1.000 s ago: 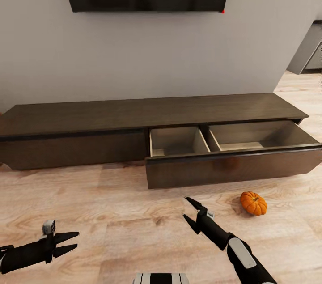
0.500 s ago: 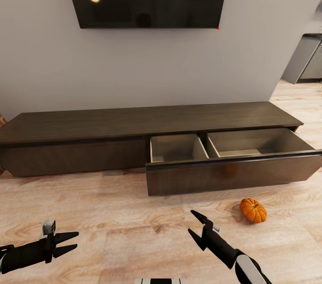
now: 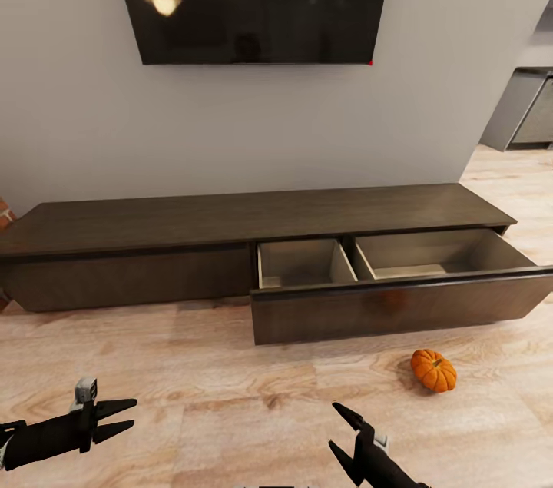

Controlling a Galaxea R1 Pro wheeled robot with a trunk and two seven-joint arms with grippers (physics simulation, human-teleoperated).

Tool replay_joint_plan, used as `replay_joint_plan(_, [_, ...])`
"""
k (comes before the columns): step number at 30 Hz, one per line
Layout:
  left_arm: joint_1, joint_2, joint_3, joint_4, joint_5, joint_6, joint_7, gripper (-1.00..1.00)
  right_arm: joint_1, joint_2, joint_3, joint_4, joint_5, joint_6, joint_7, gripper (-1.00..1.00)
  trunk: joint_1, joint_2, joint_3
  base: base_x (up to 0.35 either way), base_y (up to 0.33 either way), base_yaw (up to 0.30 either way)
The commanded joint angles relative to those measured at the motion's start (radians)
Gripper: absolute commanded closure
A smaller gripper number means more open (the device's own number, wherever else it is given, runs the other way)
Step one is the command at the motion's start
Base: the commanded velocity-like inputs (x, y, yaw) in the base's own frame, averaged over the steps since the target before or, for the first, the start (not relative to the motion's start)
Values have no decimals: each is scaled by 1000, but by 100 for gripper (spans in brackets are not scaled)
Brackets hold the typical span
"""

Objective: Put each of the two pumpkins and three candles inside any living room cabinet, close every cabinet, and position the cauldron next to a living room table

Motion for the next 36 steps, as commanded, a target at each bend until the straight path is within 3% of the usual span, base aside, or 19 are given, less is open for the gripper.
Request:
replay_joint_plan(1, [0, 0, 0, 0, -1, 11, -4, -100, 1, 0, -4, 0, -2, 6, 4, -100, -4, 7, 2, 0, 0, 0])
replay_joint_plan(7, [0, -3, -1, 0, -2, 9, 2, -100, 14, -22, -6, 2, -1, 1, 43, -100, -27, 49, 21, 0, 0, 0])
replay_joint_plan(9, [0, -3, 0, 0, -1, 10, 38, -100, 16, -23, -7, 7, 3, -22, 43, -100, -35, 63, 28, 0, 0, 0])
replay_joint_plan(15, [0, -5, 1, -1, -1, 9, 66, -100, 23, -22, -1, 7, 8, -130, 42, -100, -58, 105, 46, 0, 0, 0])
replay_joint_plan(28, [0, -9, 1, -11, -1, 9, 151, -100, 24, -23, 6, 4, 16, -167, -1, -100, -108, 196, 87, 0, 0, 0])
replay_joint_plan(29, [0, -9, 2, -18, -1, 9, 170, -100, 24, -23, 7, 3, 28, -180, -1, -100, -111, 203, 90, 0, 0, 0])
replay_joint_plan(30, [0, -10, 2, -26, 0, 10, 198, -100, 24, -23, 8, 3, 65, -208, -2, -100, -115, 210, 93, 0, 0, 0])
replay_joint_plan(31, [0, -18, 2, -35, -1, 9, 250, -100, 24, -14, 5, 3, 203, -293, -8, -100, -119, 217, 96, 0, 0, 0])
replay_joint_plan(36, [0, -25, 4, -38, 3, 9, 350, -100, 24, -9, 5, -4, 275, -326, -84, -100, -138, 252, 112, 0, 0, 0])
